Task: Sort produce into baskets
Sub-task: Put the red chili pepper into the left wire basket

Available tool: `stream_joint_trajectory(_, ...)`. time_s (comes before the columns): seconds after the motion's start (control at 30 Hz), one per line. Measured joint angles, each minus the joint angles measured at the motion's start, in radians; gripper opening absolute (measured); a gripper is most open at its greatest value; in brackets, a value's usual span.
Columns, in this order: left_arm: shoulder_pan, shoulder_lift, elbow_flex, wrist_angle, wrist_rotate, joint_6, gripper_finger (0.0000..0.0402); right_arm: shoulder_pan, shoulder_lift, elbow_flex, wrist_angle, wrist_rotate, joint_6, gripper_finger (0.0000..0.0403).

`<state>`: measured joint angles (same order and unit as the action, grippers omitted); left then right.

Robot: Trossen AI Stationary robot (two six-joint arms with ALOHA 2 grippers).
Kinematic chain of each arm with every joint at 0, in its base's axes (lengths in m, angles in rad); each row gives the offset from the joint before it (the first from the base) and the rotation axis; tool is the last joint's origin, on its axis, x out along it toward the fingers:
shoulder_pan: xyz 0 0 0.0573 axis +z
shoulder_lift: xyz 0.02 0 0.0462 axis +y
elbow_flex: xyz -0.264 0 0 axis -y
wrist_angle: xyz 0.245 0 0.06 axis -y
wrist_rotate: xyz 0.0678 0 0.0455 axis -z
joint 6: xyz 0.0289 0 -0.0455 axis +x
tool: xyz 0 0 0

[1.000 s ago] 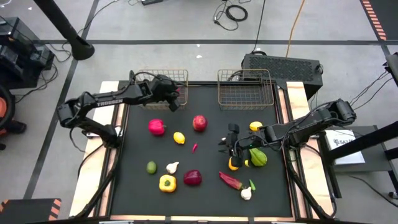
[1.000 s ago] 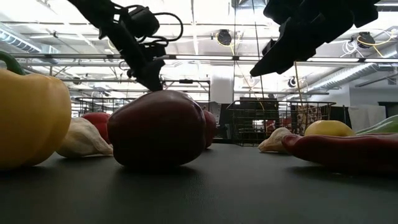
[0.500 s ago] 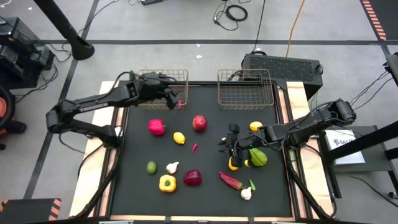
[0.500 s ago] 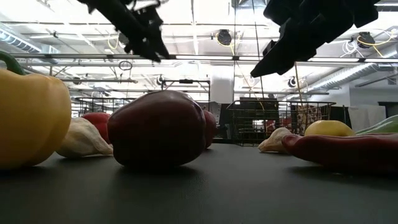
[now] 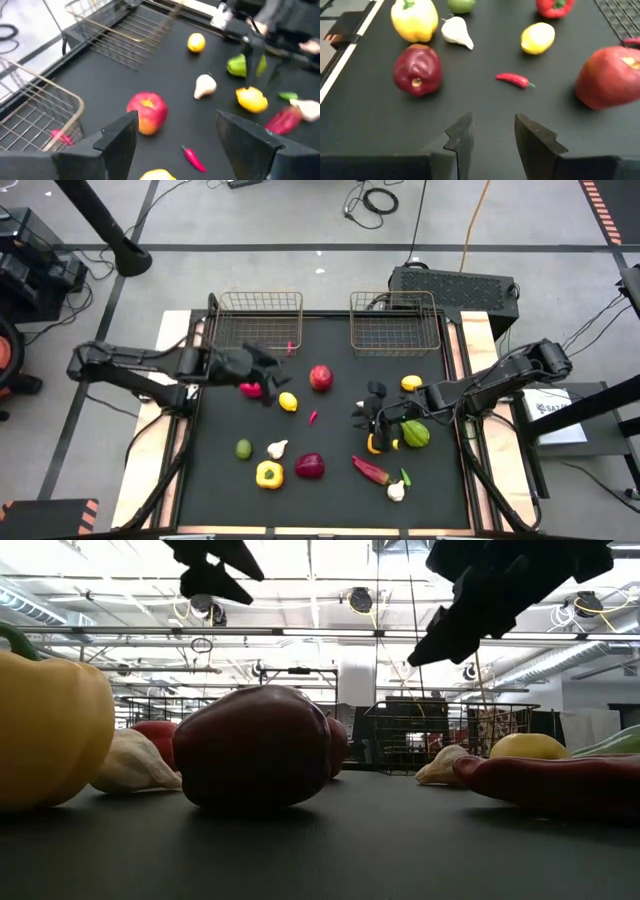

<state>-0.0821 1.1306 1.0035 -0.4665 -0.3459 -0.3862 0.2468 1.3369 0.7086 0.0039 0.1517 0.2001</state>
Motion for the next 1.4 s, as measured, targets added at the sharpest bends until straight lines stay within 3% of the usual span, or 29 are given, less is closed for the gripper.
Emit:
stream_joint_trajectory(0.13,-0.112,0.046,0.000,0.018,-0.133,-0.001,0.0270,0.009,0.058,0.000,0.104,-0.004,-0.046,0.0132)
stream_joint_trajectory(0.3,-0.187,0.114,0.000,0.025,-0.176,-0.057,0.0270,-0.001,0.183,0.033,0.218,-0.078,-0.103,0.0132)
stream_joint_trajectory(0.47,-0.221,0.157,-0.001,0.025,-0.175,-0.048,0.0270,-0.025,0.332,0.170,0.166,-0.089,-0.225,0.0132)
stream_joint_trajectory(0.67,-0.220,0.135,0.035,-0.026,-0.168,-0.053,0.0270,-0.072,0.476,0.380,0.020,-0.171,-0.435,0.0133)
stream_joint_trajectory(0.83,-0.239,0.108,0.092,-0.104,-0.168,-0.080,0.0270,-0.123,0.570,0.468,-0.007,-0.196,-0.553,0.0133)
stream_joint_trajectory(0.97,-0.269,0.102,0.096,-0.128,-0.225,-0.080,0.0270,-0.160,0.607,0.485,-0.022,-0.256,-0.587,0.0147)
stream_joint_trajectory(1.23,-0.289,0.106,0.089,-0.166,-0.237,-0.133,0.0270,-0.230,0.609,0.486,-0.078,-0.382,-0.637,0.0220)
stream_joint_trajectory(1.4,-0.304,0.106,0.089,-0.168,-0.240,-0.158,0.0270,-0.263,0.629,0.486,-0.075,-0.420,-0.704,0.0230)
